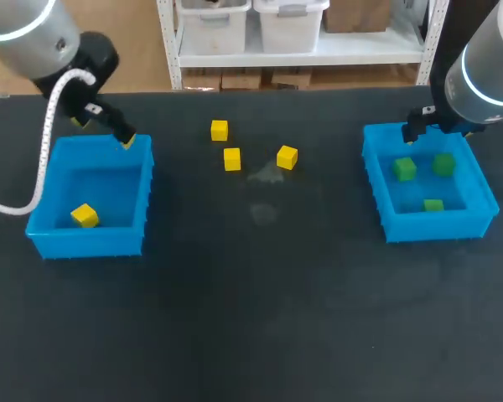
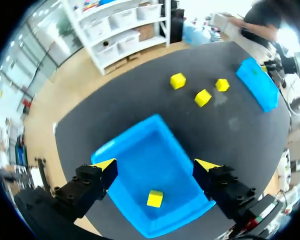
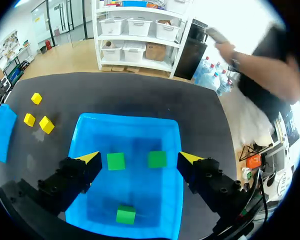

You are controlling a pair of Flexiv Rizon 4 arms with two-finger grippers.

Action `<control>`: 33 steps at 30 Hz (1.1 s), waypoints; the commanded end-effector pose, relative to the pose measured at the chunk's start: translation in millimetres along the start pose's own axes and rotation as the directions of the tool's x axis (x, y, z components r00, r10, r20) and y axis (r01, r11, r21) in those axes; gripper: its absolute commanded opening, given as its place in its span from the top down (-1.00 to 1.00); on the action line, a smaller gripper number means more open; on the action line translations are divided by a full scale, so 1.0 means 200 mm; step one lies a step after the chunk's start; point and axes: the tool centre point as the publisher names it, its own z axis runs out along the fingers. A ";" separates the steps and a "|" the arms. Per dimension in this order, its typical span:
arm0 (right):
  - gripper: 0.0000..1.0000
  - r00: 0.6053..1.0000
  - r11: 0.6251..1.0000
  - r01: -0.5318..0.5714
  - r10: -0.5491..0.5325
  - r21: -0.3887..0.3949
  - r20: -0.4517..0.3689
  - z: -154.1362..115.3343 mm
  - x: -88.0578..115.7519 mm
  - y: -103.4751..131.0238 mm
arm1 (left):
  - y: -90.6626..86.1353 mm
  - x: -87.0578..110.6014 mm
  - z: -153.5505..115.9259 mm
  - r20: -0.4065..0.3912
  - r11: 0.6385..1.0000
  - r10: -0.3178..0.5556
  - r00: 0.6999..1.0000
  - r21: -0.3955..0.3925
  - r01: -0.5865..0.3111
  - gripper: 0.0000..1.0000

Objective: Put the green cubes in the right bin and the yellow cubes in the left bin.

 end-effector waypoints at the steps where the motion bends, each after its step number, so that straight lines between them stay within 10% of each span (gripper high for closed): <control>1: -1.00 1.000 1.000 -0.001 0.001 0.002 0.005 0.00 0.01 0.00 | -0.07 -0.20 0.01 -0.030 0.997 0.074 0.997 0.002 -0.074 -1.00; 15: -1.00 1.000 1.000 -0.001 0.001 0.002 0.005 0.00 0.01 0.00 | -0.36 -0.46 0.13 -0.042 0.884 0.450 0.892 0.159 -0.439 -1.00; 33: -1.00 1.000 1.000 -0.001 0.001 0.002 0.005 0.00 0.01 0.00 | -0.48 -0.58 0.53 -0.133 0.759 0.645 0.752 0.219 -0.613 -1.00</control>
